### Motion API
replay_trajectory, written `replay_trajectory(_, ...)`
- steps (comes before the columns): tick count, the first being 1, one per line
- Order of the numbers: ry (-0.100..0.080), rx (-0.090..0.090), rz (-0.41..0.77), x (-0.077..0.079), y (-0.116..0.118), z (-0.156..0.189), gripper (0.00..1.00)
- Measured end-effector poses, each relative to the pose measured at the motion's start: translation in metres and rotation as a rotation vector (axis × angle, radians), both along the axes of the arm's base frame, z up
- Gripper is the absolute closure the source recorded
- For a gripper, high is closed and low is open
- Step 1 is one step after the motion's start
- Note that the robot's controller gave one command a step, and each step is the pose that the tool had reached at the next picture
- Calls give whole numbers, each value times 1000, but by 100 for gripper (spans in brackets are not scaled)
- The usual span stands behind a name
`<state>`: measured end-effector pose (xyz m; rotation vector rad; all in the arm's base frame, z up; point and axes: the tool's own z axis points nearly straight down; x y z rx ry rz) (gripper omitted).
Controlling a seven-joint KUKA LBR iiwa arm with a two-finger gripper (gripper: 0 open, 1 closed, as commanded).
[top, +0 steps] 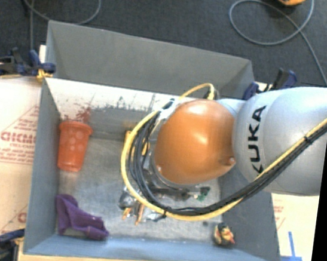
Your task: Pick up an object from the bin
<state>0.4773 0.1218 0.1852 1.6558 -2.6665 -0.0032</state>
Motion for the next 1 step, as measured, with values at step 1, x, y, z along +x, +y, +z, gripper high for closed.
replay_trajectory(1, -3, 1, 38, 22, 12, 61, 100)
